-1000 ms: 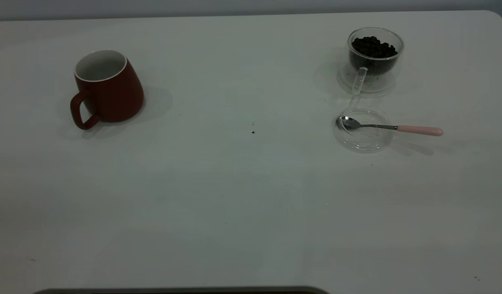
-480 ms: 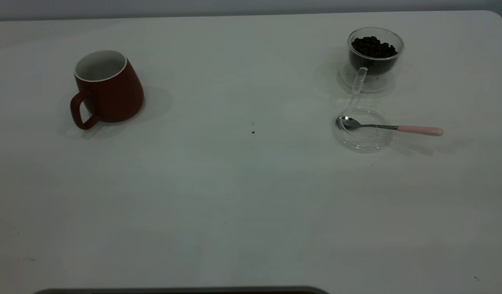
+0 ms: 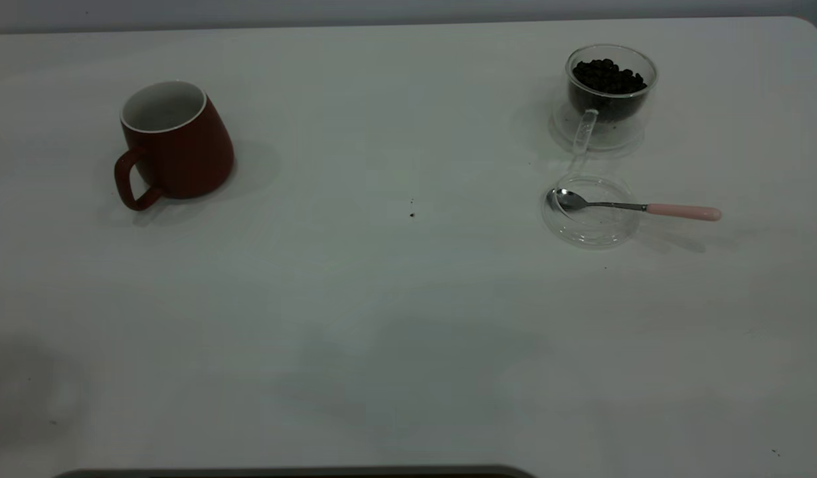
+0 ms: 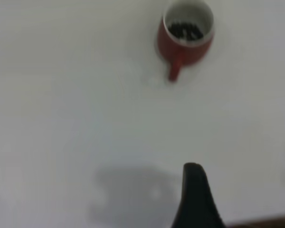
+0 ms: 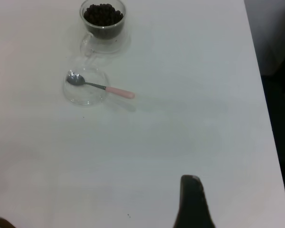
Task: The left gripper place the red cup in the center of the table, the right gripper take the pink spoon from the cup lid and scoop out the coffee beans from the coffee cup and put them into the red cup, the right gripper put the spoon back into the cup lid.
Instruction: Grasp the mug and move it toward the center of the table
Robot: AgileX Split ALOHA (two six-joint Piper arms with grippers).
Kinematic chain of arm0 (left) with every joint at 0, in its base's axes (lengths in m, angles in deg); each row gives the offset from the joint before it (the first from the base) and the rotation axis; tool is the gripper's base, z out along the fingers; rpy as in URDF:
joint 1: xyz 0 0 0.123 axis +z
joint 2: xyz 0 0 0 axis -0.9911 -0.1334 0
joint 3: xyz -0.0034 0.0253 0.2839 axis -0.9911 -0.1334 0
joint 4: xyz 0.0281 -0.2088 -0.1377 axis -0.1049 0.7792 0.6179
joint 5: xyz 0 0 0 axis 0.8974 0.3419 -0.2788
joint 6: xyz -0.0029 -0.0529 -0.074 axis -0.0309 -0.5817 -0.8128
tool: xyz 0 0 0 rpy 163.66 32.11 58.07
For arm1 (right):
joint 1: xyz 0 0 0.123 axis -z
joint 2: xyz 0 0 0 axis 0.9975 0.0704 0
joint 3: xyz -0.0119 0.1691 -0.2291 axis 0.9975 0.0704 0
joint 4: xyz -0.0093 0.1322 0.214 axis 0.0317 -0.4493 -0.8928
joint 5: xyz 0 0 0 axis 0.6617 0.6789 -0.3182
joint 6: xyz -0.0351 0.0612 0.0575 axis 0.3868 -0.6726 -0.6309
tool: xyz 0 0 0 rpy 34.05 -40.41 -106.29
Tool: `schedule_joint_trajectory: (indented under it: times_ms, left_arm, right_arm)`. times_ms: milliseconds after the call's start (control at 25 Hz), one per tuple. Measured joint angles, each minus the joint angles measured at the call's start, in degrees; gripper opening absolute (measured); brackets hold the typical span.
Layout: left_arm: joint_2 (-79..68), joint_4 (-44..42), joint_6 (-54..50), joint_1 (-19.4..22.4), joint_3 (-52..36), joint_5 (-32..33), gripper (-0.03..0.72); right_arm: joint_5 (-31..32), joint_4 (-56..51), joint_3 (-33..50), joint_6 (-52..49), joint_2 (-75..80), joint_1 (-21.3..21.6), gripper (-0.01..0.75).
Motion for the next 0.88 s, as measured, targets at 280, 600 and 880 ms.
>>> schedule_joint_trajectory:
  times_ms: [280,600,880]
  left_arm:
    - [-23.9,-3.7,8.6,0.0,10.0,-8.0,0.569]
    - [-48.5,-4.2,26.2,0.0,23.6,-7.3,0.569]
    - [-59.4,-6.7,44.2,0.0,27.5,-11.4,0.569]
  right_arm:
    - [0.0,0.0,0.0,0.0,0.0,0.0,0.56]
    - [0.0,0.0,0.0,-0.1,0.0,0.0,0.56]
    - [0.0,0.0,0.0,-0.1,0.0,0.0,0.56]
